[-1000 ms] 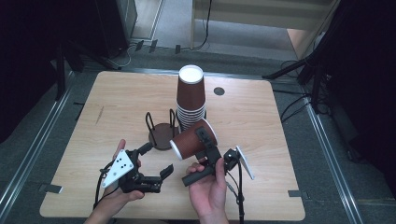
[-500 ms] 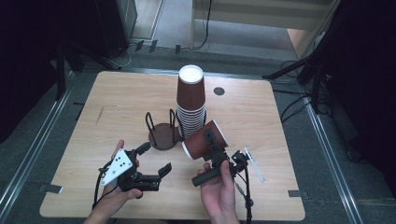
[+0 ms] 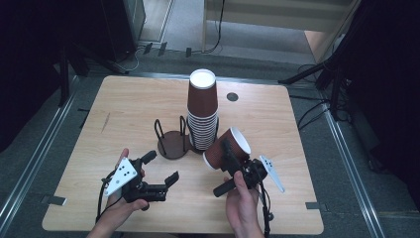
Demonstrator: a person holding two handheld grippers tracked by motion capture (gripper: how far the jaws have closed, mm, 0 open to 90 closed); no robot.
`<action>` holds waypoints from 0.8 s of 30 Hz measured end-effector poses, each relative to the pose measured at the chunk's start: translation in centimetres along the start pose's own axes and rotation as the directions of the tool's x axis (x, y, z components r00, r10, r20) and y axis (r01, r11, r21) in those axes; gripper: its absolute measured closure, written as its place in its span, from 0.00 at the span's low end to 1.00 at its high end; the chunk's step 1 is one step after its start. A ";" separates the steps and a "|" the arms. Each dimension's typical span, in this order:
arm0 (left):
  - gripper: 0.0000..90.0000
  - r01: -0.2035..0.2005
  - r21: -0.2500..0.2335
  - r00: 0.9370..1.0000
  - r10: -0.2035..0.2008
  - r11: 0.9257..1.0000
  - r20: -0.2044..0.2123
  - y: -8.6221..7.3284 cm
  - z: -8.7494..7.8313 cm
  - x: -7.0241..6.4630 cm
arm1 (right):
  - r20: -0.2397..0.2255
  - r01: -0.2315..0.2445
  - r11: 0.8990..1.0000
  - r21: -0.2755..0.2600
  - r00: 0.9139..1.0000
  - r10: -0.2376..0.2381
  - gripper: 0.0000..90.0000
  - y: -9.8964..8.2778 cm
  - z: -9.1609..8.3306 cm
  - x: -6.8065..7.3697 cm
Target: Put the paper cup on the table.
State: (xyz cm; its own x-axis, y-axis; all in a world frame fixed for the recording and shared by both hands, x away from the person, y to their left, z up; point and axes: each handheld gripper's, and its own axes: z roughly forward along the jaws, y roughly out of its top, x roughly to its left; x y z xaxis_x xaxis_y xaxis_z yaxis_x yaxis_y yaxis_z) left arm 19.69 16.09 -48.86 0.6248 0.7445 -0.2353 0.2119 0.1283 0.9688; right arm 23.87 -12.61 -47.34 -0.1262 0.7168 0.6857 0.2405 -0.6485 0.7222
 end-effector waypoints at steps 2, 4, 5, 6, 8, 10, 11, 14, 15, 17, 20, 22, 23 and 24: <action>0.00 0.003 -0.001 1.000 -0.003 1.000 -0.002 0.0 0.0 0.0 | -0.005 0.024 1.000 -0.011 1.000 -0.024 0.13 0.0 -0.2 -0.2; 0.00 0.001 0.002 1.000 -0.001 1.000 -0.003 -0.1 0.1 0.1 | -0.004 0.035 0.999 -0.016 0.999 -0.035 0.13 0.0 -0.3 -0.4; 0.00 0.000 0.004 1.000 0.000 1.000 -0.005 -0.1 0.1 0.1 | -0.004 0.054 0.998 -0.013 0.999 -0.054 0.13 0.1 -0.4 -0.6; 0.00 0.001 0.007 1.000 -0.001 1.000 -0.007 -0.2 0.1 0.1 | 0.002 0.078 0.997 -0.028 0.997 -0.078 0.13 0.2 -0.5 -0.8; 0.00 -0.001 0.010 1.000 0.001 1.000 -0.012 -0.2 0.1 0.2 | 0.006 0.094 0.995 -0.030 0.996 -0.094 0.13 0.2 -0.5 -1.0; 0.00 0.000 0.009 1.000 0.000 1.000 -0.013 -0.3 0.0 0.3 | 0.016 0.121 0.992 -0.037 0.993 -0.121 0.13 0.2 -0.5 -1.1; 0.00 0.003 0.010 1.000 -0.003 1.000 -0.020 -0.3 0.0 0.5 | 0.038 0.173 0.984 -0.044 0.984 -0.172 0.13 0.2 -0.4 -1.4; 0.00 0.009 0.010 0.999 -0.009 1.000 -0.034 -0.3 -0.3 0.9 | 0.064 0.222 0.973 -0.060 0.974 -0.218 0.12 0.2 -0.2 -1.8; 0.00 0.014 0.007 0.999 -0.014 1.000 -0.039 -0.3 -0.3 1.1 | 0.068 0.228 0.972 -0.060 0.972 -0.224 0.13 0.2 -0.2 -1.9; 0.00 0.015 0.005 0.999 -0.015 1.000 -0.052 -0.2 -0.5 1.5 | 0.067 0.214 0.975 -0.054 0.975 -0.210 0.12 0.3 -0.1 -2.1; 0.00 0.021 0.002 0.997 -0.021 1.000 -0.071 -0.2 -0.8 2.0 | 0.081 0.248 0.966 -0.068 0.967 -0.243 0.12 0.5 0.1 -2.3; 0.00 0.021 0.001 0.996 -0.021 1.000 -0.086 -0.2 -0.9 2.4 | 0.090 0.261 0.963 -0.071 0.963 -0.254 0.12 0.7 0.1 -2.4; 0.00 0.019 0.002 0.995 -0.019 1.000 -0.093 -0.2 -1.0 2.7 | 0.094 0.270 0.960 -0.075 0.960 -0.263 0.12 0.7 0.2 -2.5; 0.00 0.019 0.002 0.995 -0.019 1.000 -0.093 -0.2 -1.0 2.7 | 0.096 0.283 0.956 -0.079 0.956 -0.276 0.12 0.8 0.2 -2.7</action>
State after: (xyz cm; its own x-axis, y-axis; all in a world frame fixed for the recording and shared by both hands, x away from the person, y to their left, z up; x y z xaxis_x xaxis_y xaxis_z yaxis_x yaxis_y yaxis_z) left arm 20.54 18.71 -49.62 0.5480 0.7997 -0.2453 0.2254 0.1412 0.9640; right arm 24.61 -14.97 -48.62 -0.0943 0.8890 0.4481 0.1183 -0.4369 0.8917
